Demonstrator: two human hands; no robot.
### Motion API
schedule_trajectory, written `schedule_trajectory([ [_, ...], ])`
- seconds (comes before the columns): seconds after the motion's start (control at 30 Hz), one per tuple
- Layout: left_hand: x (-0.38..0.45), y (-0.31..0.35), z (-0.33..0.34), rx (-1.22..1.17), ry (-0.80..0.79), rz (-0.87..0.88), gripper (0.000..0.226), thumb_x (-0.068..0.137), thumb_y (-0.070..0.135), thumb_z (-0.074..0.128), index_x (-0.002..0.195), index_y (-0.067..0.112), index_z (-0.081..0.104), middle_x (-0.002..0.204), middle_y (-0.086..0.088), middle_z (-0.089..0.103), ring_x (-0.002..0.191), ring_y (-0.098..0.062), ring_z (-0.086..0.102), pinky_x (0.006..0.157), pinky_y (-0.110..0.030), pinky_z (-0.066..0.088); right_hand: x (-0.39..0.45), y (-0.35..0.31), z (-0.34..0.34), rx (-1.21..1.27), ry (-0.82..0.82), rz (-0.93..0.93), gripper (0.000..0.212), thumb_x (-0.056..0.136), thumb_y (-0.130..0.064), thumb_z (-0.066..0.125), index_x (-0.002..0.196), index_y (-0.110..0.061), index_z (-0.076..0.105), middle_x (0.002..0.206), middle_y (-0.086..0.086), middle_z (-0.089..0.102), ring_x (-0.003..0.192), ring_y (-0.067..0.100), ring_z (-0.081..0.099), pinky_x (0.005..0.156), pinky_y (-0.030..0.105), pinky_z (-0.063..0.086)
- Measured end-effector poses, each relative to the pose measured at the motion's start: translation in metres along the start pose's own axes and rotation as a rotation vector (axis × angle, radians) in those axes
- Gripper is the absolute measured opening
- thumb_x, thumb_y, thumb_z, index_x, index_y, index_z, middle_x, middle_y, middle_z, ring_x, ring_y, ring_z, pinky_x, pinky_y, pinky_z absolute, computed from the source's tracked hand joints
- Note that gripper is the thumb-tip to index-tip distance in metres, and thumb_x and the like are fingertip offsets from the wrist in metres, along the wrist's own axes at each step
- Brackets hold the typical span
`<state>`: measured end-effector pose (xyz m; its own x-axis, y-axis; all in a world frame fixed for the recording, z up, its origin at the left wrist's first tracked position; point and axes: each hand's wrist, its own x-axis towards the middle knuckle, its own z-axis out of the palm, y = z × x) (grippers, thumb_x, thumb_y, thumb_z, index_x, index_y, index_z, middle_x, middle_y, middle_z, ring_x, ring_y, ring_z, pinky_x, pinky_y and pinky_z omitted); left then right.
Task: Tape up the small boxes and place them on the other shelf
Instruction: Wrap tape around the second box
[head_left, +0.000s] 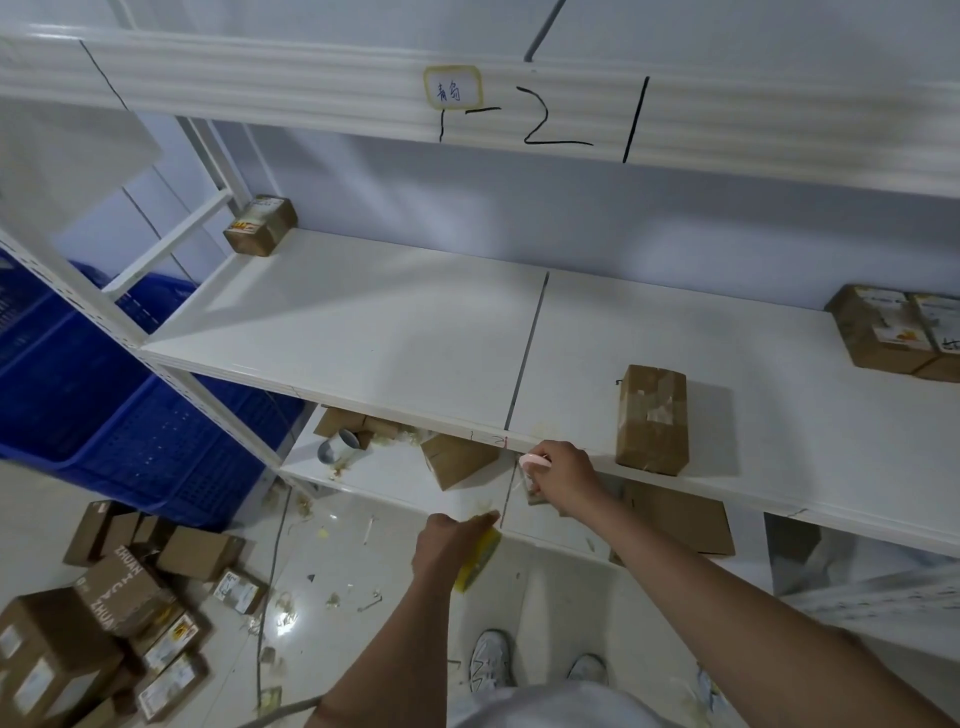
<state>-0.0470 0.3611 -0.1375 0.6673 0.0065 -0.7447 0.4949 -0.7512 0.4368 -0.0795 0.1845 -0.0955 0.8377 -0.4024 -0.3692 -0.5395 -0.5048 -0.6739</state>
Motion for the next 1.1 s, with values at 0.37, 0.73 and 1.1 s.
schedule_trajectory([
  [0.37,0.002,0.006,-0.006,-0.222,-0.184,0.128,0.016,0.085,0.036,0.078,0.095,0.023,0.075,0.108,-0.008,0.065,0.097,-0.028,0.061,0.091,-0.041,0.054,-0.021,-0.003,0.007,-0.122,-0.079,-0.121,0.014,0.098,-0.021,0.060,0.103,-0.012,0.070,0.091,0.003,0.069,0.070,0.004,0.064,0.052,0.005,0.037],
  [0.73,-0.003,0.004,-0.006,-0.161,-0.164,0.140,0.020,0.096,0.042,0.062,0.094,0.023,0.069,0.097,-0.002,0.059,0.089,-0.021,0.054,0.083,-0.033,0.041,-0.029,-0.018,0.009,-0.332,-0.099,-0.154,0.020,0.098,-0.028,0.058,0.079,-0.021,0.057,0.096,0.005,0.074,0.080,0.012,0.067,0.046,0.011,0.024],
  [1.1,-0.001,0.004,-0.006,-0.153,-0.159,0.137,0.025,0.094,0.044,0.064,0.096,0.021,0.074,0.101,-0.004,0.062,0.093,-0.024,0.055,0.084,-0.037,0.042,-0.017,-0.011,0.030,-0.371,-0.167,-0.179,0.022,0.099,-0.021,0.062,0.113,-0.006,0.069,0.113,0.014,0.068,0.100,0.024,0.067,0.079,0.027,0.051],
])
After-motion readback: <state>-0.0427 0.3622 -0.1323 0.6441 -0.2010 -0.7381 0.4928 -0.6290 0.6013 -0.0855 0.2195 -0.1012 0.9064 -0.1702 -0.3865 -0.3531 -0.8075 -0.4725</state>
